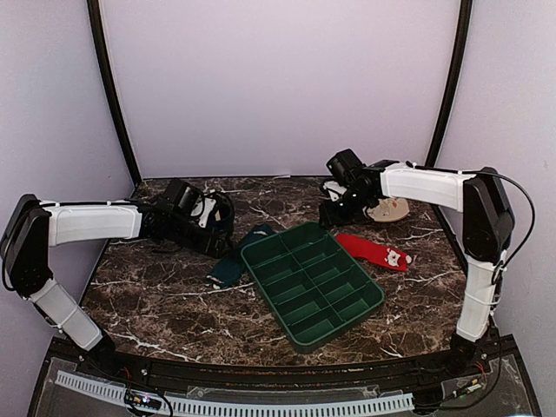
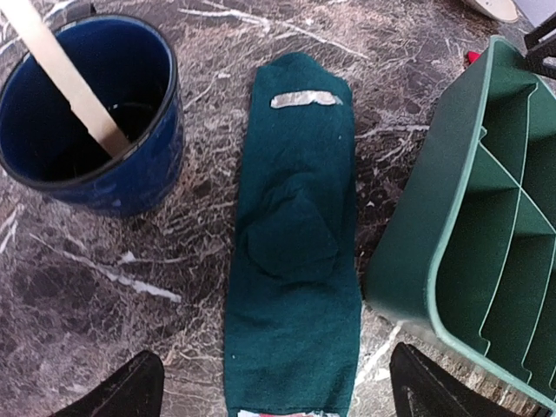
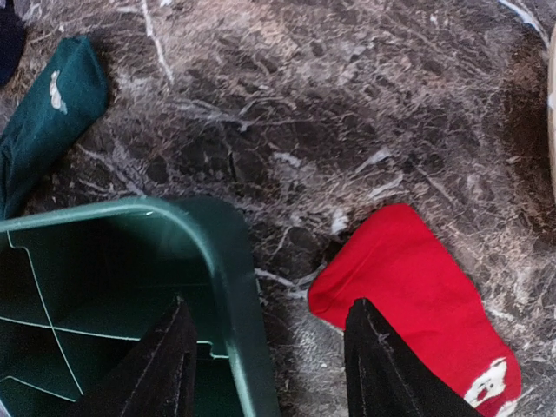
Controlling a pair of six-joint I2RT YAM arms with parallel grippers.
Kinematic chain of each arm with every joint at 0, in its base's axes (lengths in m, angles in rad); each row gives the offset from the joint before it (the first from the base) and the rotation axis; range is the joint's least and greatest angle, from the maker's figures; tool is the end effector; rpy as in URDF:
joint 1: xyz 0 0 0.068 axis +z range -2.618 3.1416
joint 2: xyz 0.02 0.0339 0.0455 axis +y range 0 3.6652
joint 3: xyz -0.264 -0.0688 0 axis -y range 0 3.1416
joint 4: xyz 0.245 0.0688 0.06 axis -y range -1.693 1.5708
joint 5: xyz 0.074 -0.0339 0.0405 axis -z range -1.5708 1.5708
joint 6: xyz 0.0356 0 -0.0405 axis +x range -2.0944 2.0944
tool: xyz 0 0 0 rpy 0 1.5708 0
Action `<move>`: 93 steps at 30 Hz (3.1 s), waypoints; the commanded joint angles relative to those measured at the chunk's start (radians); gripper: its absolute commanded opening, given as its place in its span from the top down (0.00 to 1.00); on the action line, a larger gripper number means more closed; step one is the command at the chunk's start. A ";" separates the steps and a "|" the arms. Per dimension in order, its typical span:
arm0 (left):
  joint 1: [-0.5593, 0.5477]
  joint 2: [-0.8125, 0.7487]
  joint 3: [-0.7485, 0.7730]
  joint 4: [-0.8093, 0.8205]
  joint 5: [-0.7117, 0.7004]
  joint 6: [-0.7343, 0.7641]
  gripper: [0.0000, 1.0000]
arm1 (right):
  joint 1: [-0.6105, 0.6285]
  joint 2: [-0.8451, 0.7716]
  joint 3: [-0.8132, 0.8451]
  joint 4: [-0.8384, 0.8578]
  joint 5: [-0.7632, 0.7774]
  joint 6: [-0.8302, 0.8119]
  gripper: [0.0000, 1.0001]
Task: Roll the socks
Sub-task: Move the storage box to the center of the board.
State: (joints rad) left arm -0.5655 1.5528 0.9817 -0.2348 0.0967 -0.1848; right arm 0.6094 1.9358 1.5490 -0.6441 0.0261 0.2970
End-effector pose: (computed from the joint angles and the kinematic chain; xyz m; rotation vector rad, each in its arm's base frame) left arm 0.2764 -0.1795 0.2165 0.5048 2.3705 -0.4663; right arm 0.3450 0.2397 0.2293 -0.3998 2.5998 0.2878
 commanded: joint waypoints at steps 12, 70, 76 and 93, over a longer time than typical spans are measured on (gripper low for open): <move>-0.011 -0.008 -0.054 -0.060 -0.044 -0.089 0.07 | 0.027 0.090 0.034 0.021 -0.041 0.007 0.55; -0.145 0.046 -0.174 -0.261 -0.258 -0.344 0.14 | -0.114 0.614 0.795 -0.045 0.056 0.268 1.00; -0.167 0.017 -0.176 -0.277 -0.245 -0.347 0.14 | -0.140 0.638 0.822 0.017 0.086 0.322 1.00; -0.190 -0.009 -0.156 -0.329 -0.251 -0.371 0.14 | -0.189 0.646 0.870 0.040 0.255 0.487 1.00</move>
State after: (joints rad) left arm -0.7452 1.5700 0.8272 -0.4999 -0.1551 -0.5533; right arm 0.4316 2.5576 2.3909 -0.7326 0.1390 0.7341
